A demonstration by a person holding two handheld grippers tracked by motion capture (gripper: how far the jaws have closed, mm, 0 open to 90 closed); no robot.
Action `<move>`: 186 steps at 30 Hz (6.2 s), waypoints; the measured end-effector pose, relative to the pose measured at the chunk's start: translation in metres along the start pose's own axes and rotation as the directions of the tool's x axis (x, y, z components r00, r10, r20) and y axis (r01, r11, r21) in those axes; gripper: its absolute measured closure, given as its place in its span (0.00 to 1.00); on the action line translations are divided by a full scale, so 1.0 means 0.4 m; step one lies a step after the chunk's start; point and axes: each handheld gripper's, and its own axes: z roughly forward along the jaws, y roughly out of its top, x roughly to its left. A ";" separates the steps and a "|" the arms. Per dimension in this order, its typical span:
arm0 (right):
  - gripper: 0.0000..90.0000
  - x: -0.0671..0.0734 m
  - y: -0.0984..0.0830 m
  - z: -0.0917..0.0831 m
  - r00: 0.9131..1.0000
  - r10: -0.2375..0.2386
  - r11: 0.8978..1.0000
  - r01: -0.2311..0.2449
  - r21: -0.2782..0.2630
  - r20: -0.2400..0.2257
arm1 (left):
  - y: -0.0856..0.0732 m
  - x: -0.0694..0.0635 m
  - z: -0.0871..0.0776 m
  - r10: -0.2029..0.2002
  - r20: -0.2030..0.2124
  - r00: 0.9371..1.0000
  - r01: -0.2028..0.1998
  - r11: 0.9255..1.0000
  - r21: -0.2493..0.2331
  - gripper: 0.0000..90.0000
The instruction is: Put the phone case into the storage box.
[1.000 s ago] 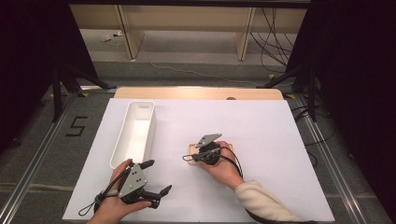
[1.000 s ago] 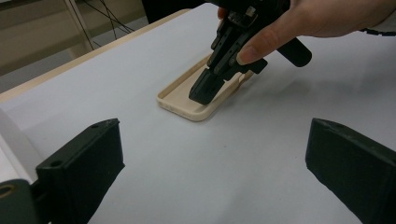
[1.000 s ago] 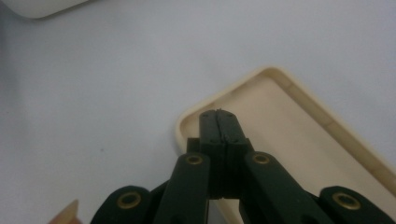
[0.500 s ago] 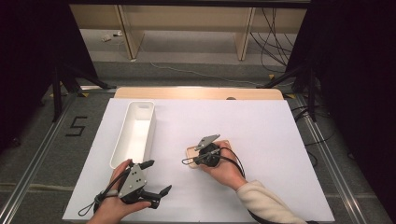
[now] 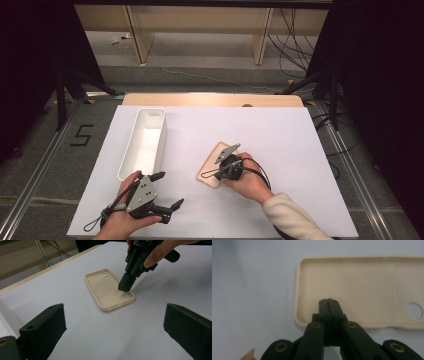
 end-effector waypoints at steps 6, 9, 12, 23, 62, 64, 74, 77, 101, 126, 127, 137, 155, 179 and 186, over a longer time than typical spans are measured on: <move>1.00 -0.008 -0.011 -0.010 1.000 -0.001 1.000 0.000 0.013 0.002 | 0.000 0.000 0.000 -0.004 0.001 1.000 0.004 1.000 0.004 0.04; 1.00 -0.013 -0.016 -0.014 1.000 0.002 1.000 -0.002 0.014 0.005 | 0.000 -0.001 0.000 -0.003 0.001 1.000 0.003 1.000 0.001 0.04; 1.00 -0.020 -0.022 -0.019 1.000 0.001 1.000 -0.001 0.014 0.007 | 0.000 -0.001 0.000 -0.004 0.001 1.000 0.004 1.000 0.000 0.04; 1.00 -0.036 -0.035 -0.032 0.999 -0.029 0.999 0.029 0.029 0.019 | 0.000 -0.001 -0.001 -0.002 0.004 1.000 0.002 1.000 0.004 0.04; 0.81 -0.069 -0.049 -0.077 0.996 0.068 0.995 -0.063 -0.073 0.065 | 0.001 -0.005 0.003 0.006 0.015 1.000 -0.006 1.000 0.007 0.05; 0.74 -0.074 -0.049 -0.088 0.991 0.111 0.989 -0.102 -0.108 0.079 | 0.002 -0.005 0.004 0.009 0.015 1.000 -0.009 1.000 0.009 0.05; 0.56 -0.089 -0.053 -0.119 0.967 0.218 0.967 -0.195 -0.167 0.132 | 0.001 -0.009 0.008 0.012 0.020 1.000 -0.013 1.000 0.014 0.05; 0.54 -0.092 -0.054 -0.125 0.963 0.234 0.962 -0.209 -0.174 0.135 | 0.001 -0.010 0.006 0.008 0.020 1.000 -0.008 1.000 0.013 0.05; 0.51 -0.037 -0.022 -0.091 0.994 -0.095 0.995 0.095 -0.009 0.058 | 0.000 -0.011 0.002 0.014 0.030 0.999 -0.014 1.000 0.010 0.05; 0.56 0.046 0.021 -0.018 0.919 -0.393 0.887 0.382 0.258 -0.009 | -0.001 -0.012 0.004 0.019 0.034 0.999 -0.019 1.000 0.011 0.06; 0.57 0.045 0.021 -0.016 0.916 -0.401 0.884 0.389 0.259 -0.008 | -0.001 -0.012 0.004 0.019 0.034 0.999 -0.019 1.000 0.011 0.06; 0.64 0.056 0.029 -0.010 0.908 -0.418 0.867 0.405 0.291 -0.021 | -0.001 -0.013 0.005 0.021 0.036 0.999 -0.022 1.000 0.013 0.06; 0.85 0.077 0.036 -0.004 0.872 -0.485 0.816 0.479 0.323 -0.069 | 0.000 -0.015 0.005 0.021 0.041 0.999 -0.022 1.000 0.012 0.06; 0.93 0.097 0.036 -0.002 0.844 -0.533 0.783 0.518 0.344 -0.056 | 0.000 -0.016 0.005 0.022 0.041 0.999 -0.022 1.000 0.012 0.06; 0.94 0.096 0.035 -0.003 0.848 -0.527 0.788 0.513 0.342 -0.059 | 0.000 -0.017 0.005 0.019 0.043 0.999 -0.020 1.000 0.013 0.06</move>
